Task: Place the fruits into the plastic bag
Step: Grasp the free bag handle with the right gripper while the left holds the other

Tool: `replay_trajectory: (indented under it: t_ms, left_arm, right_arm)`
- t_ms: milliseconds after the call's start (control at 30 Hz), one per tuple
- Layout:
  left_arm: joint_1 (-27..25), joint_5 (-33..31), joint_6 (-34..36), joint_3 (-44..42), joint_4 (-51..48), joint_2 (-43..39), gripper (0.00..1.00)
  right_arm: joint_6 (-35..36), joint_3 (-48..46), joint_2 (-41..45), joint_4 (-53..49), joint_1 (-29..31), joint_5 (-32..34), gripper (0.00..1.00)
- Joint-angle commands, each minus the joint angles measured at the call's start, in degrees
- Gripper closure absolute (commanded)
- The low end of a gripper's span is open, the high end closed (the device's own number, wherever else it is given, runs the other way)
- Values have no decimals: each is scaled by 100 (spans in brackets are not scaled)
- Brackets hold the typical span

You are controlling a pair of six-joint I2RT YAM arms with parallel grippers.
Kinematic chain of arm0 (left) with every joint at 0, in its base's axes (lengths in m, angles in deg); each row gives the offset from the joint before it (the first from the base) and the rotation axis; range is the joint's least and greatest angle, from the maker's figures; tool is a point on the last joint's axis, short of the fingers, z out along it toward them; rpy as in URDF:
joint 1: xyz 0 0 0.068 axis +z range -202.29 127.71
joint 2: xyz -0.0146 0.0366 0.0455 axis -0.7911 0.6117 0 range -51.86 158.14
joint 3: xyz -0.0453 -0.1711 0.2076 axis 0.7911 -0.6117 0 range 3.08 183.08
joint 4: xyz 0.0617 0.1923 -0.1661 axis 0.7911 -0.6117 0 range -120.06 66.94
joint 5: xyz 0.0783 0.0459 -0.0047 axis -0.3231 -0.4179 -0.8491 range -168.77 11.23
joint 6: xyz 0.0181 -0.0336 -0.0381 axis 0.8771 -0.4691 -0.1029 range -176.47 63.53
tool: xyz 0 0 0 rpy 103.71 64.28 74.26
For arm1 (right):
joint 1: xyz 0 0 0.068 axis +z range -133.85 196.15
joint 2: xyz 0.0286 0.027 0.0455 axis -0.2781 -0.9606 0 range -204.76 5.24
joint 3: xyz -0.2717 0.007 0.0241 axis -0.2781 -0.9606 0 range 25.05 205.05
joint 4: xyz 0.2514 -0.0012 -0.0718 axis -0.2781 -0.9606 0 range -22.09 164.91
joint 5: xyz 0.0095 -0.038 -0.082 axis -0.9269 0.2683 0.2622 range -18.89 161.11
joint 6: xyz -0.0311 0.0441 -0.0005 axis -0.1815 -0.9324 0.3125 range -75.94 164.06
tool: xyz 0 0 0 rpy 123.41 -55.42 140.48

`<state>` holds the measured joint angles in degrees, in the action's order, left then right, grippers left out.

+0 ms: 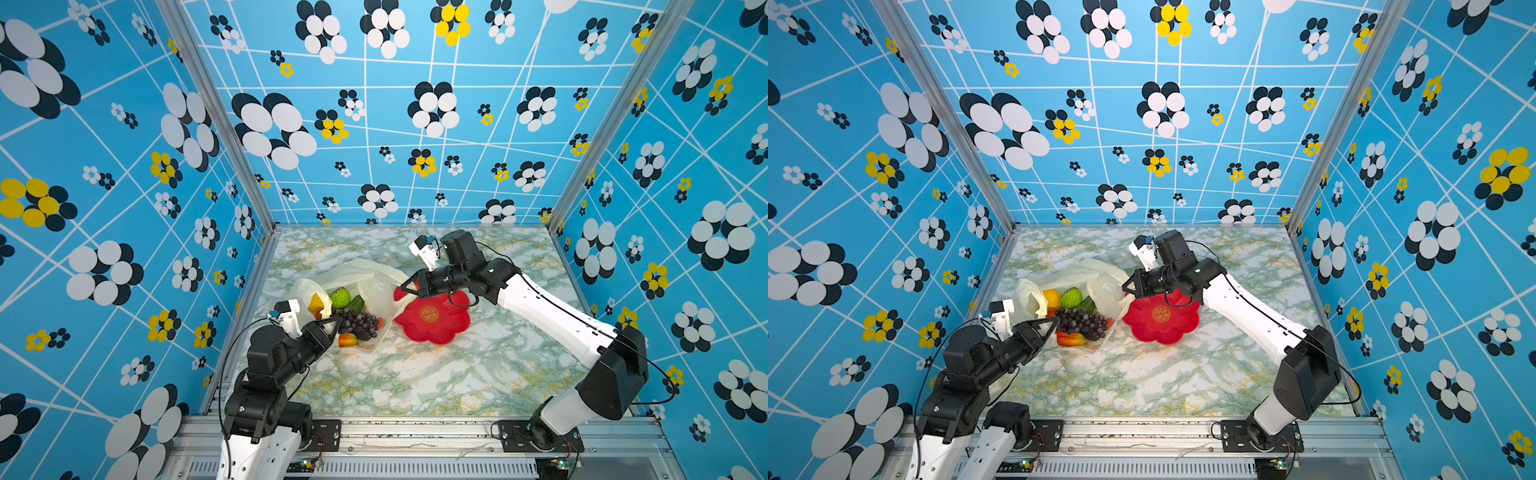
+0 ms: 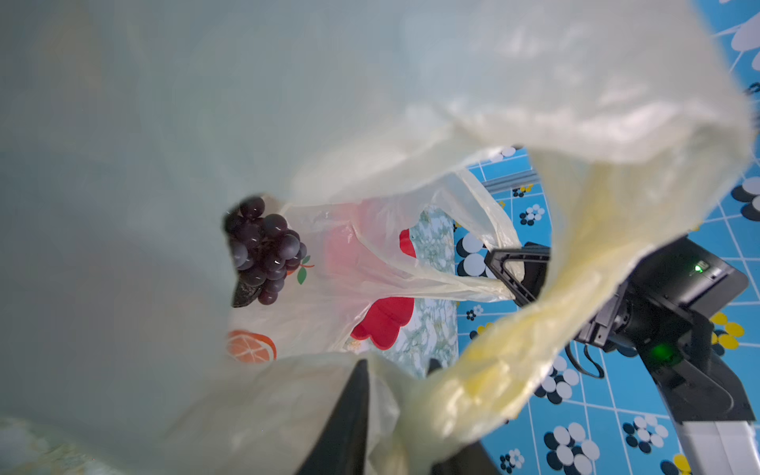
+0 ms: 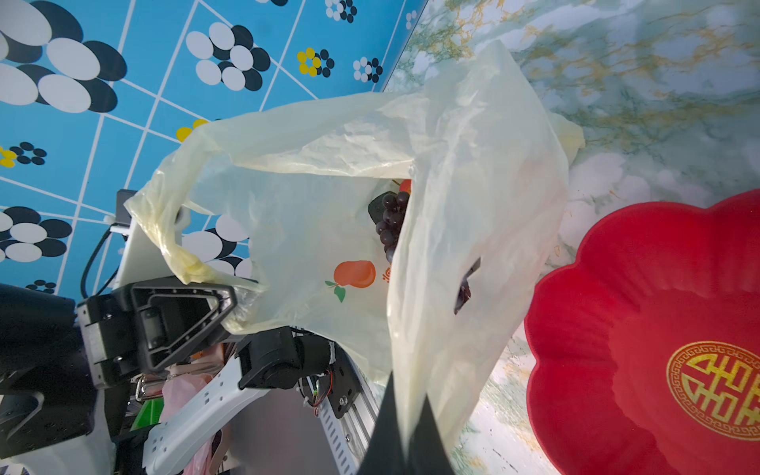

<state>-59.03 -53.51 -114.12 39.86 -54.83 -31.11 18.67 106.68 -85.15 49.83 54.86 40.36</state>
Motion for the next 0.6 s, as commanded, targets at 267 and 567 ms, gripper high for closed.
replay_trajectory:
  t_ms: [267,567]
  left_arm:
    - [44,-448,1424,1407,-1598,548,34]
    - [42,-34,1368,1447,-1443,1029,37]
  right_arm:
    - [-259,-215,252,491,56,-37,100]
    - [-271,-278,421,493,96,26,100]
